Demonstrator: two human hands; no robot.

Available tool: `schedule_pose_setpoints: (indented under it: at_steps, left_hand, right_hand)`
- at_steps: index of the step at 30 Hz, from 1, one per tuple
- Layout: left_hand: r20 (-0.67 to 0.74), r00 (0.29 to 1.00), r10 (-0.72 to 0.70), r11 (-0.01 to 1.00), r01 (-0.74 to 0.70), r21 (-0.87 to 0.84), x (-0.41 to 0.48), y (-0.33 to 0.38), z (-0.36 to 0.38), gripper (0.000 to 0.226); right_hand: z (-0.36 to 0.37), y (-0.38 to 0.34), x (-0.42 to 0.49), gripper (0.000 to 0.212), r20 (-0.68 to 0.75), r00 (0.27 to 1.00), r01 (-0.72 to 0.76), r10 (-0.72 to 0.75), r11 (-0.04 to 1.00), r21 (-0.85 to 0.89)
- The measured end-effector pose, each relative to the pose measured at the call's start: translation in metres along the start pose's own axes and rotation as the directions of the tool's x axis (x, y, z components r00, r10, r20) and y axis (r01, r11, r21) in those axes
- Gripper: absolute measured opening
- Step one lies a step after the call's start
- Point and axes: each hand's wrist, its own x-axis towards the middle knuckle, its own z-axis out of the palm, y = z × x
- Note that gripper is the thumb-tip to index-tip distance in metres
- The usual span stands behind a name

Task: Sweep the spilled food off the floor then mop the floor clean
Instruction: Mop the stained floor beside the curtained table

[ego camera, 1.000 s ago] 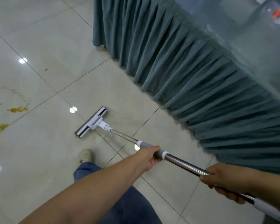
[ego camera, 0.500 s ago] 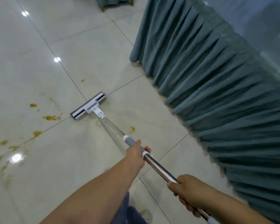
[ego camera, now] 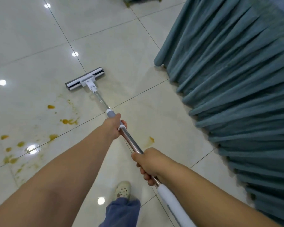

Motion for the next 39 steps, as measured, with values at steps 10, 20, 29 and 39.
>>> schedule_pose_setpoints:
  at_steps: [10, 20, 29, 39]
  left_hand:
    - [0.04, 0.996, -0.078, 0.979, 0.07, 0.19, -0.021, -0.068, 0.02, 0.026]
    - [0.086, 0.971, -0.222, 0.936, 0.187, 0.297, -0.112, -0.282, 0.031, 0.021]
    - [0.206, 0.868, -0.452, 0.878, 0.392, 0.276, -0.223, -0.531, 0.013, 0.011]
    - [0.256, 0.792, -0.554, 0.812, 0.446, 0.377, -0.32, -0.651, 0.0, 0.014]
  right_hand:
    - [-0.025, 0.077, -0.018, 0.03, -0.054, 0.998, 0.018, -0.015, 0.999, 0.049]
    - [-0.044, 0.288, -0.111, 0.028, -0.092, 0.99, -0.104, 0.109, 0.992, 0.065]
    - [-0.052, 0.546, -0.228, 0.029, -0.154, 0.971, -0.199, 0.183, 0.975, -0.097]
    - [-0.03, 0.66, -0.331, 0.043, -0.555, 0.828, -0.413, -0.077, 0.585, -0.698]
